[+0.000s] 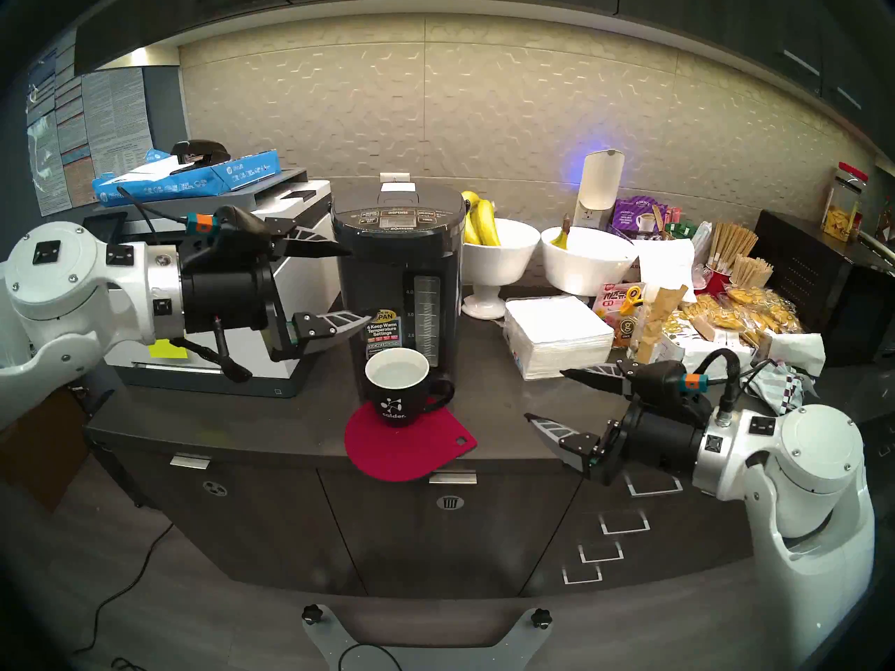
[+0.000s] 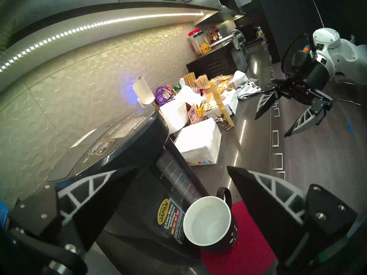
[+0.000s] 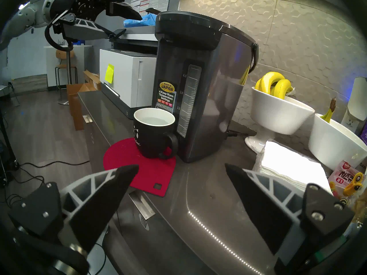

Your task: Press the water dispenser button and fill the cup

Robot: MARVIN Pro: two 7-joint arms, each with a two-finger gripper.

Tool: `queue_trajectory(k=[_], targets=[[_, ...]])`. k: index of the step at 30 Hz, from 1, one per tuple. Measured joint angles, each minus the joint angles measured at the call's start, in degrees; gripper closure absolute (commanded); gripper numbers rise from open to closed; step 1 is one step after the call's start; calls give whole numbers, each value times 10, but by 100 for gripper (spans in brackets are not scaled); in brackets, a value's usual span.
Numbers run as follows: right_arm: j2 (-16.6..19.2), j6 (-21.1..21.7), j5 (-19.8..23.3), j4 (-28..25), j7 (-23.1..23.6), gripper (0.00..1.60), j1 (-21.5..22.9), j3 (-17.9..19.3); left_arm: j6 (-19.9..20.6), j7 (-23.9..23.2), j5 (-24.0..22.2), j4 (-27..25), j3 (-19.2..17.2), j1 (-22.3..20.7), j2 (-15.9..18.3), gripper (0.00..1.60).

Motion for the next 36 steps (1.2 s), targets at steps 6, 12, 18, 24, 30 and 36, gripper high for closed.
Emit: queue_trajectory(k=[6, 12, 18, 24, 30, 36], targets=[[0, 0, 0, 0, 0, 0, 0, 0, -20, 24, 0, -4, 1, 11, 0, 0], [0, 0, 0, 0, 0, 0, 0, 0, -43, 52, 0, -7, 3, 23, 0, 0], [0, 0, 0, 0, 0, 0, 0, 0, -67, 81, 3, -11, 5, 36, 0, 0], [0, 0, 0, 0, 0, 0, 0, 0, -90, 107, 11, -15, 6, 47, 0, 0], [0, 0, 0, 0, 0, 0, 0, 0, -116, 136, 20, -19, 9, 60, 0, 0], [0, 0, 0, 0, 1, 0, 0, 0, -141, 165, 30, -22, 11, 73, 0, 0]])
